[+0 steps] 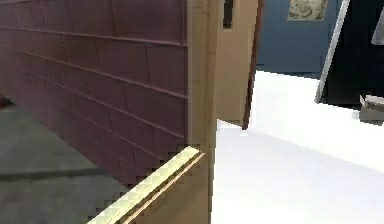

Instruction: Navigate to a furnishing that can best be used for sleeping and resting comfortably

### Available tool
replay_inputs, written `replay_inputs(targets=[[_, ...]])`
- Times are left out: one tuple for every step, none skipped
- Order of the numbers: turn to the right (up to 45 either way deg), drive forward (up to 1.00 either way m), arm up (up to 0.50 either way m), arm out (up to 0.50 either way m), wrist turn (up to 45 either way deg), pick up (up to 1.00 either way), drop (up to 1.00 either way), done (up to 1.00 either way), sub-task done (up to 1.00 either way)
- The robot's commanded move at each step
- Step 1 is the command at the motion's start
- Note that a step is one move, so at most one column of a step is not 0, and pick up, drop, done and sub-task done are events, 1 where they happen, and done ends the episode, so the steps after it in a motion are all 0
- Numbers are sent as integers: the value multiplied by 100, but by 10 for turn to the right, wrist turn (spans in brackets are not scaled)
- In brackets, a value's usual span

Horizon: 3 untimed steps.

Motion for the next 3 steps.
replay_inputs(targets=[[270, 0, 0, 0, 0, 0, 0, 0, 0], [0, 90, 0, 0, 0, 0, 0, 0, 0], [0, 100, 0, 0, 0, 0, 0, 0, 0]])
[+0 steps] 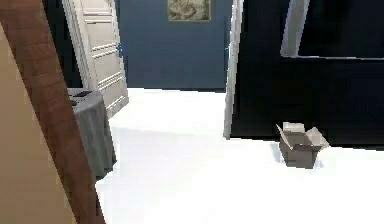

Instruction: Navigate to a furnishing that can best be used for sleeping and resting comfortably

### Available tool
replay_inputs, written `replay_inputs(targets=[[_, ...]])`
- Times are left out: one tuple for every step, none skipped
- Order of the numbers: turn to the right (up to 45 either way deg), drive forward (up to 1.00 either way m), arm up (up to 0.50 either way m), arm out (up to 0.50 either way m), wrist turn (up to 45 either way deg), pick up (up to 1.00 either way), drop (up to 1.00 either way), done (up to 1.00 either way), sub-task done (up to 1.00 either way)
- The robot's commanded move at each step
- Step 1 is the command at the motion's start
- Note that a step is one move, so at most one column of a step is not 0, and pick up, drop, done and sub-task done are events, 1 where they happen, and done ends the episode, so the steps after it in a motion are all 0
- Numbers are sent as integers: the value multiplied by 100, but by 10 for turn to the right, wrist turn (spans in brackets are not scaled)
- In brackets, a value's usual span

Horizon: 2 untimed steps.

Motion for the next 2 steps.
replay_inputs(targets=[[0, 100, 0, 0, 0, 0, 0, 0, 0], [0, 100, 0, 0, 0, 0, 0, 0, 0]])
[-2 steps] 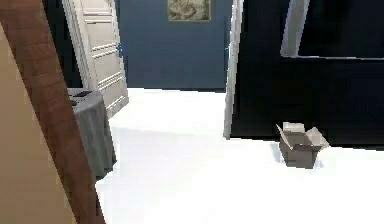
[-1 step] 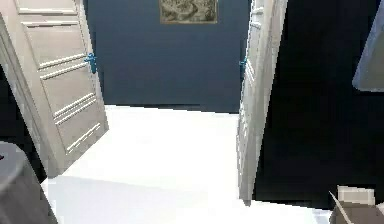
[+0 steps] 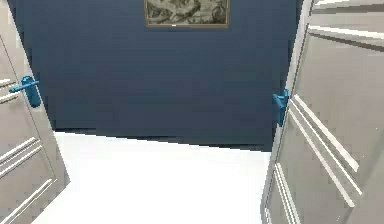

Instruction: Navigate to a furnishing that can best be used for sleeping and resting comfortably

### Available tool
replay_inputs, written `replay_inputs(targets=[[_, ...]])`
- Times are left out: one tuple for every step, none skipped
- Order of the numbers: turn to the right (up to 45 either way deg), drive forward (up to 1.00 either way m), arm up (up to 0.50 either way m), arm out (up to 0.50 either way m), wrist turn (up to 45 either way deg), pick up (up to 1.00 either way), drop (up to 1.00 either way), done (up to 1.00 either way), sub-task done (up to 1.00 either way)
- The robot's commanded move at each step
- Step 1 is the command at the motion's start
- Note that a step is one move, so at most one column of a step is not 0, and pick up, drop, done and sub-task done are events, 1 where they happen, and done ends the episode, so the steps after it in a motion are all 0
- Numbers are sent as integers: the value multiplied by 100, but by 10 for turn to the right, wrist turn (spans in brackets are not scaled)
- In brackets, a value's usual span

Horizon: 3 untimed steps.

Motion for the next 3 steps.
replay_inputs(targets=[[180, 0, 0, 0, 0, 0, 0, 0, 0], [0, 15, 0, 0, 0, 0, 0, 0, 0], [-450, 0, 0, 0, 0, 0, 0, 0, 0]])
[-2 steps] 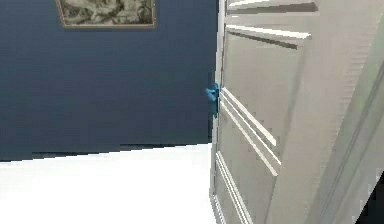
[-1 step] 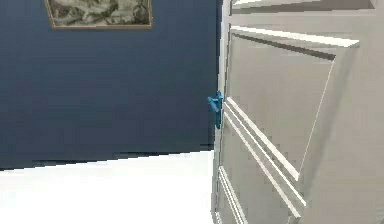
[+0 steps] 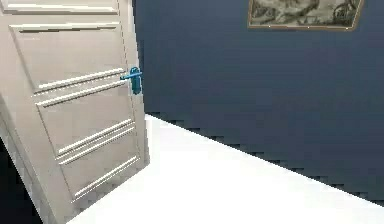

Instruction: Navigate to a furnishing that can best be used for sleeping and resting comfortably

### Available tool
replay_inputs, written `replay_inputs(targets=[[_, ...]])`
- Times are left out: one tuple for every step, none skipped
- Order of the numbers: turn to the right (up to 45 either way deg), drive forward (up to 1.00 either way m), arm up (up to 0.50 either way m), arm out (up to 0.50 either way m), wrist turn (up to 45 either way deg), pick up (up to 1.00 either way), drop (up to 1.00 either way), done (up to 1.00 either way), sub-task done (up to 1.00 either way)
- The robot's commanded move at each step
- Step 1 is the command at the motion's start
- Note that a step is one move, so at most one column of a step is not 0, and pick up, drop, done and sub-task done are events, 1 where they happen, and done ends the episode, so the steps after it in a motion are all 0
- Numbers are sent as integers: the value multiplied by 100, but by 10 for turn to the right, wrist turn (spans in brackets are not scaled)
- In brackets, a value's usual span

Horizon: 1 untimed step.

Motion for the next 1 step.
replay_inputs(targets=[[-450, 0, 0, 0, 0, 0, 0, 0, 0]])
